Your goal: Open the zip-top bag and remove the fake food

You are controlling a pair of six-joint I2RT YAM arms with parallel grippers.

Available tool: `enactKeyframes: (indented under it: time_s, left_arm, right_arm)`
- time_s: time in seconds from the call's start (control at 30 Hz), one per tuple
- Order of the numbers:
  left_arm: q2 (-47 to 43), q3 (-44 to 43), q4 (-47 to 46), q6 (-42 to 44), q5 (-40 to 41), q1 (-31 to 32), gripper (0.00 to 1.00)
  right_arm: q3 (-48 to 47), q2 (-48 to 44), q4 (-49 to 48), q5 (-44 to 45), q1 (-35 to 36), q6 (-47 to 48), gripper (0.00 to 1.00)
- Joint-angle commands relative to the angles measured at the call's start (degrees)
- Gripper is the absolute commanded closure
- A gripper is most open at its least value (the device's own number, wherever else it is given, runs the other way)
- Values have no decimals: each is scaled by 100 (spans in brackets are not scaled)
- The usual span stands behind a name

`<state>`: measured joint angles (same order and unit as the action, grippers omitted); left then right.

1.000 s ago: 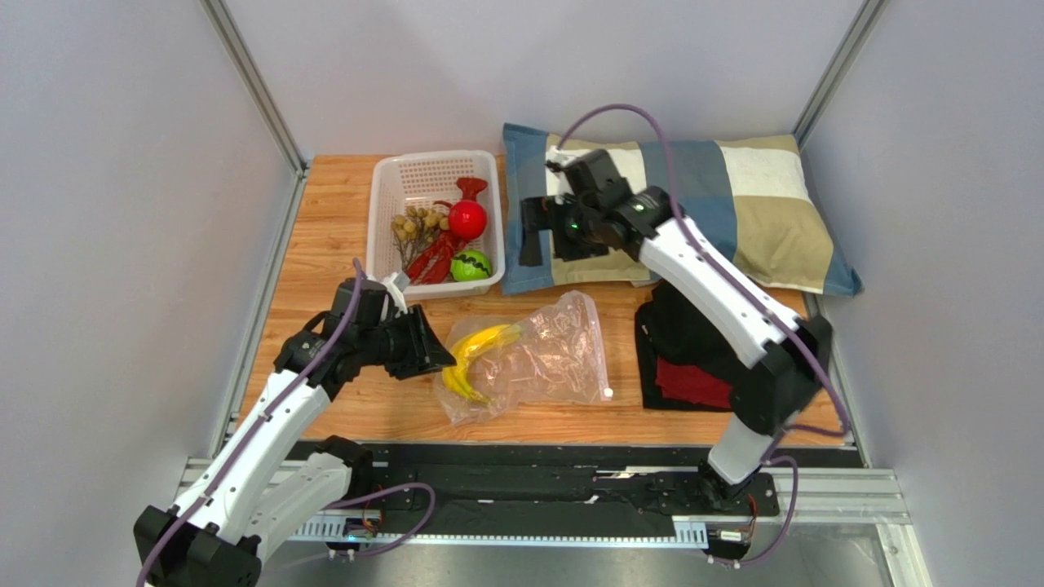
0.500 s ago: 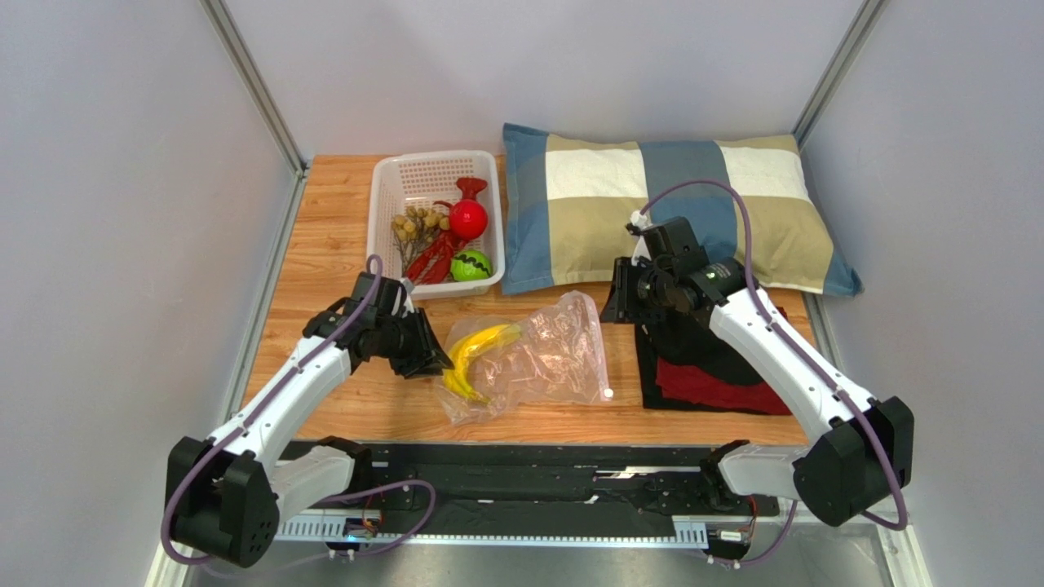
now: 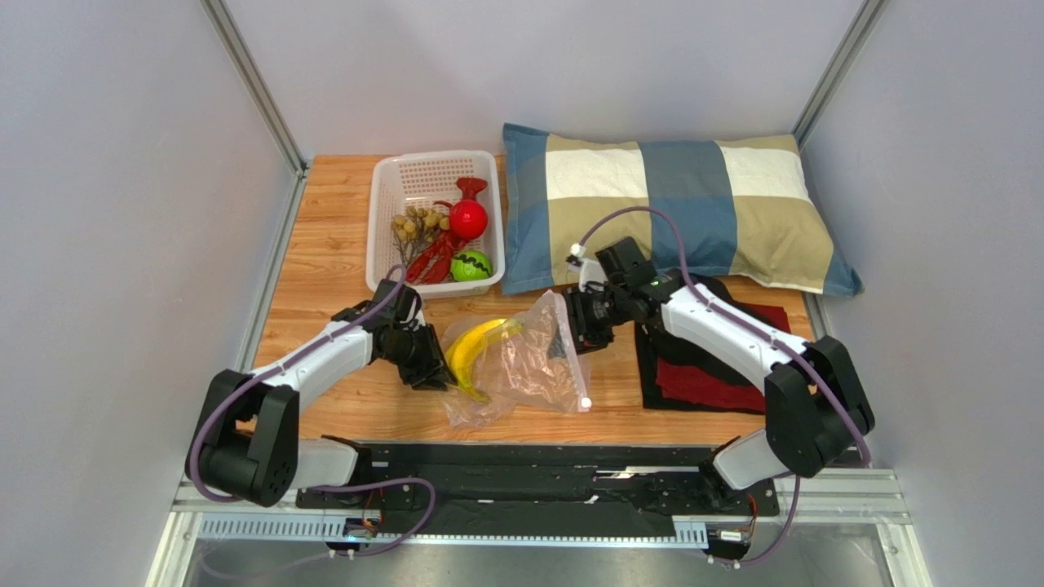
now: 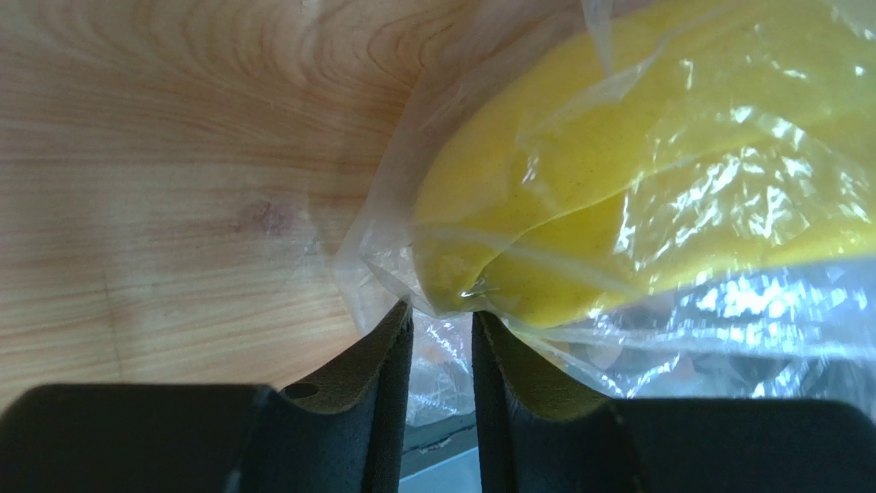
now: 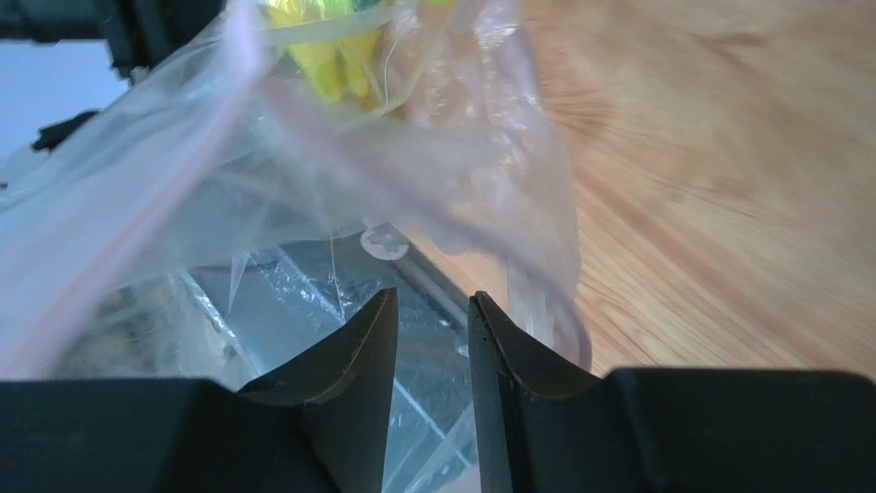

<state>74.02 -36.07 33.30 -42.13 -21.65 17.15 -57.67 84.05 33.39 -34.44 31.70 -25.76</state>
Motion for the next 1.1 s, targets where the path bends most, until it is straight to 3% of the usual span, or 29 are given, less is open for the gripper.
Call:
enactKeyframes:
  time_s: [0.0,0.17,0.27,0.4,0.53,0.67,0.83,1.07]
  left_arm:
    - [279,83,-499,126,-59,-27,67]
    - [420,127,-623,108,-181,-27,68]
    - [298,206,-605,100,-164,-27,68]
    - [78,373,-649,65,-190,-27,68]
    - [95,452,-754,3,-287,-27,68]
    - [296,443,-921,-23,-401,-27,71]
    - [473,540,-1246,-199,-603,8,73]
    - [1000,461,-1589,-392,-832,315,74]
  right_arm:
    - [-315,427,-912,-644,555,-324,62]
    - [-534,911,-896,-407,855,-395,56]
    - [-614,798,-387,250,829,-247,52]
    - [-544,412,142,518,732,122,38]
    - [-350,541,-594,157,845,1,34]
    - [-578,1147,-1333,-159,1206,-438,36]
    - [-956,1737,-1598,-20,1829,-430,36]
    - [-851,2159,-2626,33,2015,-808,31]
